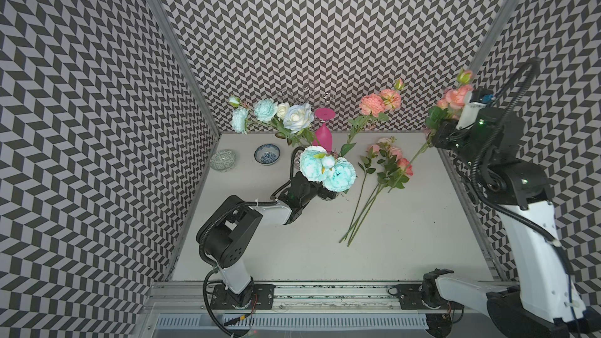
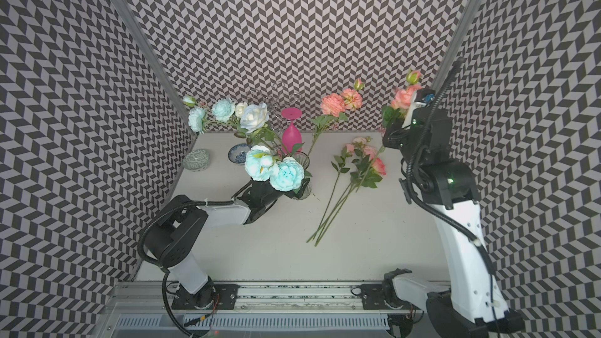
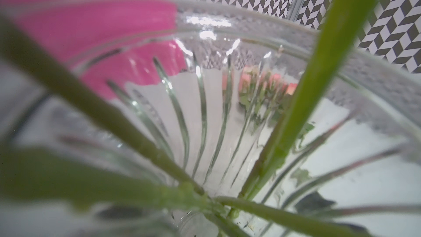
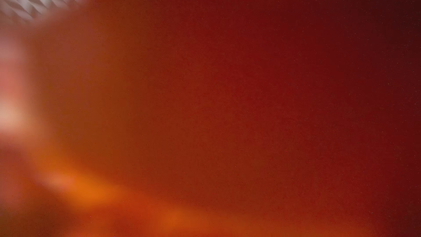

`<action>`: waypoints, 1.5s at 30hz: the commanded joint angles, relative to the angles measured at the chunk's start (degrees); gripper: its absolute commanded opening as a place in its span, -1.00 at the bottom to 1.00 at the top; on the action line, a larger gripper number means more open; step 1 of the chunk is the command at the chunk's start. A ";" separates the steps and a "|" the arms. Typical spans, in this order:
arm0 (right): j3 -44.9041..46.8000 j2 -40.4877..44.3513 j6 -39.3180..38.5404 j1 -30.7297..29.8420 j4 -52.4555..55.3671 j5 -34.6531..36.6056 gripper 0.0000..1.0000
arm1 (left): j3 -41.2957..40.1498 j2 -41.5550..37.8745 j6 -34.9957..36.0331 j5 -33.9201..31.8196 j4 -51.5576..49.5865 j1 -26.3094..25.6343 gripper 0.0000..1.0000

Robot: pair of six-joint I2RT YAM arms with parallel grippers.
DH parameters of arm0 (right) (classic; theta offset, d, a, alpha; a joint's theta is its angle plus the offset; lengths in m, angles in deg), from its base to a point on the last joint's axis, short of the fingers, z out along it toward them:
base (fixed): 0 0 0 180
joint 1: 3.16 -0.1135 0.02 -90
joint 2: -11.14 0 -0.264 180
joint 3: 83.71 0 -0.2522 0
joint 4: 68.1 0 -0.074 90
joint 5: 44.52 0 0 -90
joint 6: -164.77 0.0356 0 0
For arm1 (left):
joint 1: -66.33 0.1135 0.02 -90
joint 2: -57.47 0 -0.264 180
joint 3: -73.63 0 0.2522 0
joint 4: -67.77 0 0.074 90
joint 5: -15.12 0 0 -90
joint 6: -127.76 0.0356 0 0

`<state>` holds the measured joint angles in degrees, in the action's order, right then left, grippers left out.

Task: Pick out pink flowers from the vase
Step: Place the flower at the center of the board, then pick up the flower from the vase.

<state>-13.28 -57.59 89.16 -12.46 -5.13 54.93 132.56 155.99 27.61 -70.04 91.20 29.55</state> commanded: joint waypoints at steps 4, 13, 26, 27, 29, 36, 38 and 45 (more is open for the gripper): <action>17.94 0.91 9.82 7.13 -9.71 -29.53 -0.95 | -0.15 0.97 -0.99 0.77 -3.11 -0.67 1.00; 30.90 -10.00 12.65 10.57 -24.96 -41.07 -0.94 | -0.23 0.97 -0.96 0.79 -3.17 -0.83 0.99; 22.16 -30.79 9.90 10.62 -28.04 -28.06 -0.43 | -0.61 0.24 -0.72 0.75 -3.27 -0.97 1.00; 22.18 -30.02 10.13 10.54 -28.20 -27.45 -0.35 | -0.61 0.27 -0.64 0.78 -3.33 -0.93 1.00; 22.58 -27.70 10.45 10.53 -28.43 -26.23 -0.23 | -0.52 0.49 -0.62 0.78 -3.27 -0.93 0.99; 33.98 -10.71 9.76 7.80 -43.47 -33.93 -0.16 | -0.25 0.78 -0.61 1.46 -3.26 -0.94 1.00; 37.83 -5.95 7.53 3.95 -47.53 -34.24 -0.16 | -0.28 0.67 -0.37 1.76 -3.36 -0.97 1.00; 46.56 2.08 1.61 -9.07 -58.34 -28.88 -0.13 | -0.51 0.54 0.91 4.90 -3.51 -0.92 1.00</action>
<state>31.05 -56.47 93.29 -19.83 -55.09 24.07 132.56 155.99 28.09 -68.64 91.18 29.45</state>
